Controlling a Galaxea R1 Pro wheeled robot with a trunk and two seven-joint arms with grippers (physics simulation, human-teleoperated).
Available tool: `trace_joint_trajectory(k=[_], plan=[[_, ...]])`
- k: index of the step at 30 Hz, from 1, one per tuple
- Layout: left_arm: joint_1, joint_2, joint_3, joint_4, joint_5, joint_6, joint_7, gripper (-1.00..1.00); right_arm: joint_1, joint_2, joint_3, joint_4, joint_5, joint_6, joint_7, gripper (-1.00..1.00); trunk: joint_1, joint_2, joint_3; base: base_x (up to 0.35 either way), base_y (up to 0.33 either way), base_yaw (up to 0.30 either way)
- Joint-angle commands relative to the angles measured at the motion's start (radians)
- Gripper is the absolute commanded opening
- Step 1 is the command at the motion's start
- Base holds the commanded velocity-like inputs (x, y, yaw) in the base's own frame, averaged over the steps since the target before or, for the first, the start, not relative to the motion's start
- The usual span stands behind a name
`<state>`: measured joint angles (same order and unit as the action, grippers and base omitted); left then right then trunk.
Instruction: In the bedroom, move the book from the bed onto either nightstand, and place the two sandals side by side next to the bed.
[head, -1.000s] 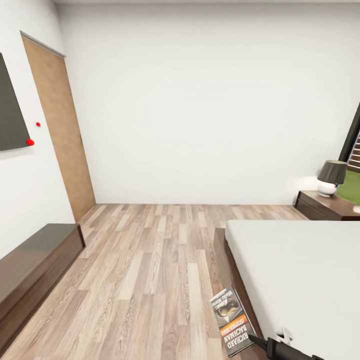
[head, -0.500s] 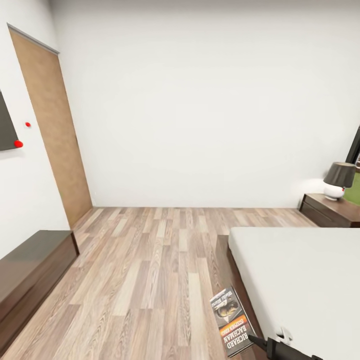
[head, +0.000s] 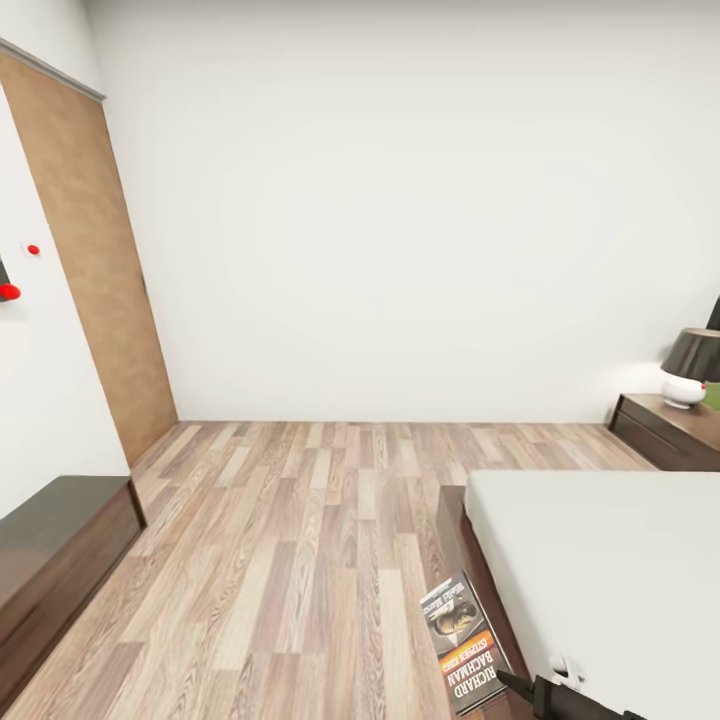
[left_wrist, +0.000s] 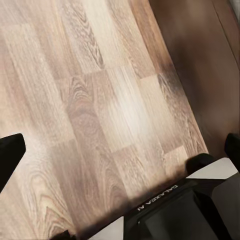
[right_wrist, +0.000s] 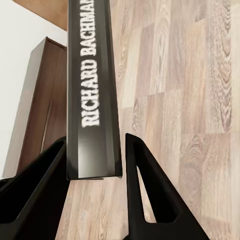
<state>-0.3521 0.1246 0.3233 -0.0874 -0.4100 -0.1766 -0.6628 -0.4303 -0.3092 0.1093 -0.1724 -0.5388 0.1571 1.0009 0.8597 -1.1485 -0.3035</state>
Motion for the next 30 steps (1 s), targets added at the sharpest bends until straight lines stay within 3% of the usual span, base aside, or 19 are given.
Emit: trace_joint_trajectory(k=[1, 7, 15, 30], plan=[[-0.001, 0.0, 0.007, 0.0, -0.011, -0.006, -0.002, 1.0, -0.001, -0.001, 0.004, -0.001, -0.012, 0.009, 0.002, -1.0, 0.001, -0.001, -0.001, 0.295, 0.113, 0.0], [-0.001, 0.0, 0.01, 0.001, -0.01, -0.006, -0.001, 1.0, -0.001, -0.001, 0.004, 0.0, -0.012, 0.009, 0.002, -1.0, 0.001, -0.001, -0.001, 0.273, 0.175, 0.0], [-0.001, 0.001, 0.055, 0.0, -0.011, -0.006, -0.001, 1.0, -0.001, -0.001, 0.004, 0.001, -0.012, 0.009, 0.001, -1.0, 0.001, -0.001, -0.001, 0.271, 0.193, 0.0], [-0.001, 0.001, 0.067, 0.0, -0.011, -0.005, 0.0, 1.0, -0.001, -0.001, 0.004, 0.001, -0.013, 0.009, 0.002, -1.0, 0.001, -0.001, -0.001, 0.33, 0.014, 0.0]])
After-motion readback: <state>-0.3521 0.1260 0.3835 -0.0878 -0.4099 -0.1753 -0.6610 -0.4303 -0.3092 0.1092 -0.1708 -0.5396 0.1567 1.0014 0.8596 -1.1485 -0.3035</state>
